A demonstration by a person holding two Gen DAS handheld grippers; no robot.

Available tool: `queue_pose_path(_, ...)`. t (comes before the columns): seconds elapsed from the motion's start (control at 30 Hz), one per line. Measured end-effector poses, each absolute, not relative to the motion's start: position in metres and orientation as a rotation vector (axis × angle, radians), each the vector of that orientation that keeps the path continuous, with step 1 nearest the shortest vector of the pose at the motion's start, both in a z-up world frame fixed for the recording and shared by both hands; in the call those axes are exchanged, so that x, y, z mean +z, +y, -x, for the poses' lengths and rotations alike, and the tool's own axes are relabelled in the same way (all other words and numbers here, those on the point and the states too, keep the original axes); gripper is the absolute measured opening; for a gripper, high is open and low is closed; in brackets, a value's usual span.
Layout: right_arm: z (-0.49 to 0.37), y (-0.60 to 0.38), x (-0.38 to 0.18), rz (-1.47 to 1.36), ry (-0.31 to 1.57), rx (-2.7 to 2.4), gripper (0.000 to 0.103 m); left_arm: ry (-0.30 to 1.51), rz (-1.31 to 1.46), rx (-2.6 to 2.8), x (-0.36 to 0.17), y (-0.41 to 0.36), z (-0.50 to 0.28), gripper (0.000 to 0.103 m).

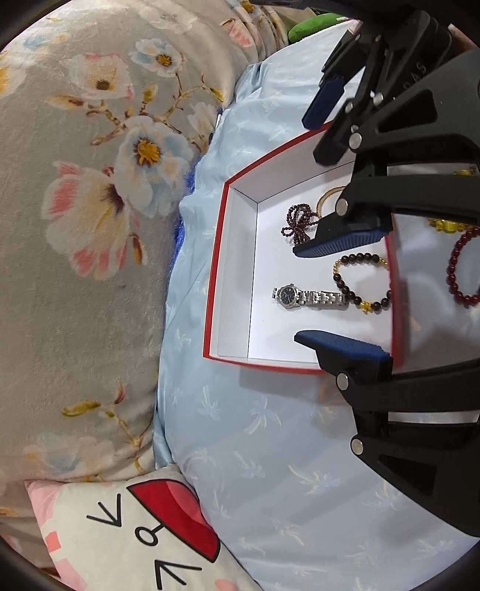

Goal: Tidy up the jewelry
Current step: 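Lower the dark bead bracelet and gold bangle into the red box, open both tools, then move both tools back over the remaining bracelets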

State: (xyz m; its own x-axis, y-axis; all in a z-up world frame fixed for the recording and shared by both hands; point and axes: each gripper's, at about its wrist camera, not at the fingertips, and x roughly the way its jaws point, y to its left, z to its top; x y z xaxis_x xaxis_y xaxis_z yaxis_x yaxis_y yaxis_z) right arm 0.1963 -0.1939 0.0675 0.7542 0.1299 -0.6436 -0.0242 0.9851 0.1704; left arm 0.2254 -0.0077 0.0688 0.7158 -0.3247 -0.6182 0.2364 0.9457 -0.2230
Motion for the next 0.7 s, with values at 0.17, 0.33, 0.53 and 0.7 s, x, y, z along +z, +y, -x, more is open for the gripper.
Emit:
queue_pose_path(0.17, -0.161, -0.202, 0.072, -0.178, 0.701, 0.083, 0.059, 0.701, 0.148, -0.314, 0.073, 0.007, -0.196, 0.039)
queue_pose_path(0.33, -0.125, -0.206, 0.067, -0.182, 0.718, 0.069, 0.059, 0.733, 0.136, -0.309, 0.062, 0.015, -0.162, 0.039)
queue_pose_path(0.53, -0.089, -0.21, 0.052, -0.196, 0.757, 0.054, 0.059, 0.79, 0.128, -0.31, 0.042, 0.017, -0.13, 0.039)
queue_pose_path(0.7, -0.066, -0.213, 0.034, -0.212, 0.81, 0.046, 0.059, 0.831, 0.108, -0.31, 0.027, 0.016, -0.11, 0.039)
